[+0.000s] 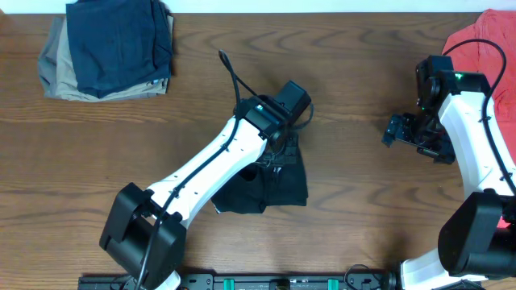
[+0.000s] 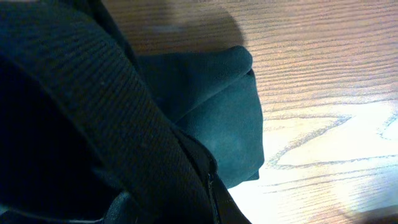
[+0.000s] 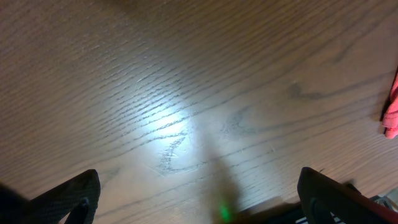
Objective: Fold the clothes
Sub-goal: 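Release the shirt and lift the left gripper up-left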
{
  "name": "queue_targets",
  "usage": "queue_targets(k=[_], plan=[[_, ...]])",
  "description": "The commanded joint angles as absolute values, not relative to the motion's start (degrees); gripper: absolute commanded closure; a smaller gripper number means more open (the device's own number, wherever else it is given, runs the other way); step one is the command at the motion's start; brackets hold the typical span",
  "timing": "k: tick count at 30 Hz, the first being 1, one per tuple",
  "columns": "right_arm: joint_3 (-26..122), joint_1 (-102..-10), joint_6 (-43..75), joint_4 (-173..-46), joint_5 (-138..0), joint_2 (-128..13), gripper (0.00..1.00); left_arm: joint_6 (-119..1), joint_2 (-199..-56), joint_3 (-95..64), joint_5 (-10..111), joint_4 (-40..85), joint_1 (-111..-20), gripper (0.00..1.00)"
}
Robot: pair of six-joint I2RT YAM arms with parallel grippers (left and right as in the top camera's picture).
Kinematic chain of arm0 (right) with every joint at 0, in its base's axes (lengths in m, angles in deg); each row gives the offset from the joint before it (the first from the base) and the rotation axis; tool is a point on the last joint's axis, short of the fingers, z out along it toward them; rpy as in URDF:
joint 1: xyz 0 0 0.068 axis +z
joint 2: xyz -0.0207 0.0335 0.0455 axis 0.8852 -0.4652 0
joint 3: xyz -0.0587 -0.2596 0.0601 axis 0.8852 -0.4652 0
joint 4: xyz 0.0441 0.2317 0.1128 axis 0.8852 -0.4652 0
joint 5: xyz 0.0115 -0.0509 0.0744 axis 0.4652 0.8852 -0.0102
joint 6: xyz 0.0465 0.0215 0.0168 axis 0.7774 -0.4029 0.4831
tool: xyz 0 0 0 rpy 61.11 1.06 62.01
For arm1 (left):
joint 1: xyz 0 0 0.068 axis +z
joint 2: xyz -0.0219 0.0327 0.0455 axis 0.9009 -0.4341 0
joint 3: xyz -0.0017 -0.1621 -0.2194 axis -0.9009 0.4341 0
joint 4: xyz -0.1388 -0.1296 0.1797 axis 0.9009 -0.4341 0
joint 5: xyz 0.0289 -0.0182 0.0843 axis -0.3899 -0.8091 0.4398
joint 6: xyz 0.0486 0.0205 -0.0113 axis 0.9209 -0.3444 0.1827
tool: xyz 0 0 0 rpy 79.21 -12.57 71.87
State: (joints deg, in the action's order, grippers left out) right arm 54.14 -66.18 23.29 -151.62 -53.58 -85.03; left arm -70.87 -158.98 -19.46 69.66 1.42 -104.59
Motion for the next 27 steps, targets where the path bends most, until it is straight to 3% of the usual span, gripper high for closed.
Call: queue_targets(k=[1,11,12,14,15,27], plan=[[54.9,-66.0,22.8,-151.6,-53.0,-85.3,0.01,-71.6,-159.2,-20.4,69.9,2.1,-104.7,0.93],[54.9,-66.0,22.8,-151.0,-53.0,-85.3,0.01,-71.5,-159.0,-20.4,67.4,2.2,-104.8,0.94],[54.9,-66.0,22.8,-151.0,-53.0,-85.3,0.01,-71.6,-159.0,-20.4,67.0,2.2,-104.8,0.92],[54.9,-66.0,22.8,-151.0,-53.0,-85.3,0.01,-71.5,-159.0,-20.4,66.9,2.2,-104.8,0.75],[54.9,-66.0,22.8,-151.0,-53.0,-85.3,0.01,-71.6,-159.0,-20.4,66.9,2.2,-104.9,0.73],[54.9,-66.0,22.8,-151.0,-53.0,-85.3,0.01,-69.4,-157.9,-20.8,62.2,2.8,-109.6,0.70]])
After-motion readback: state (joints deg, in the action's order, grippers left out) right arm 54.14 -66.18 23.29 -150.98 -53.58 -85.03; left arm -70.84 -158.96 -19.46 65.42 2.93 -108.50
